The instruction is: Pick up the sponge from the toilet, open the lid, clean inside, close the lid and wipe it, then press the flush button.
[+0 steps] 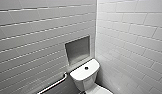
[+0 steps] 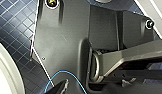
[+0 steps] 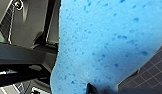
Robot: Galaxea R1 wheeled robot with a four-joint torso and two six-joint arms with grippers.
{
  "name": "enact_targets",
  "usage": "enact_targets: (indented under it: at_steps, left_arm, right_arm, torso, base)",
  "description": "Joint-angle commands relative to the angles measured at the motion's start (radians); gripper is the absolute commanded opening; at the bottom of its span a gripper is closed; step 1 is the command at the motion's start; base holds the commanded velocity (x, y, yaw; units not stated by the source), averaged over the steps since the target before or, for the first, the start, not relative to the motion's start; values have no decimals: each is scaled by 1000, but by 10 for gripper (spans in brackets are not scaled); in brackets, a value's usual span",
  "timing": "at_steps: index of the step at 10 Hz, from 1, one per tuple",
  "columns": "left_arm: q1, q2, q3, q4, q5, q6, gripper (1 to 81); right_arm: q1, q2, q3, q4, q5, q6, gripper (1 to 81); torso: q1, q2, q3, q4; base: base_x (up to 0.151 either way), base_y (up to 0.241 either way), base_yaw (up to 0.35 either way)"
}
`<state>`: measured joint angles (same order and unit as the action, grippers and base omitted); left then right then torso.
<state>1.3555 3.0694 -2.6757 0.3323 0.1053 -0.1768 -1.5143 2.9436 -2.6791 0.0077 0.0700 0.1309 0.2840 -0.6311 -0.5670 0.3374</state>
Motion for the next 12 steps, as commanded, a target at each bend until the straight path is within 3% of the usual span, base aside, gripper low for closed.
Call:
enact_targets:
  at_steps: [1,2,3,5,9,10,11,12]
  left_arm:
    - [-31,-1,5,-10,63,5,811]
    - [-31,-3,7,-10,65,3,811]
    - [-31,-1,7,-9,65,5,811]
    - [-31,-1,7,-7,65,5,811]
    - [-31,2,7,-4,65,7,811]
    - [-31,2,8,-3,65,7,811]
    - [-31,0,8,-6,65,7,811]
    - [-31,0,8,-7,65,7,811]
  right_arm:
    - [13,2,4,6,-68,-5,10]
    - [13,2,4,2,-68,-4,10]
    - [13,2,4,2,-68,-4,10]
    - [13,2,4,3,-68,-2,10]
    - [13,1,3,6,-68,-2,10]
    - [13,2,3,6,-68,-2,10]
    - [13,2,3,5,-68,-2,10]
    - [13,2,3,5,-68,-2,10]
  torso:
    - [0,0,0,0]
    - [0,0,0,0]
    - [-66,100,0,0]
    - [-86,132,0,0]
    - [-179,277,0,0]
    - [-139,214,0,0]
    - [-162,250,0,0]
    - [-173,266,52,0]
  base:
    - [0,0,0]
    - [0,0,0]
    - [0,0,0]
    - [0,0,0]
    - [0,0,0]
    - [0,0,0]
    - [0,0,0]
    - [0,0,0]
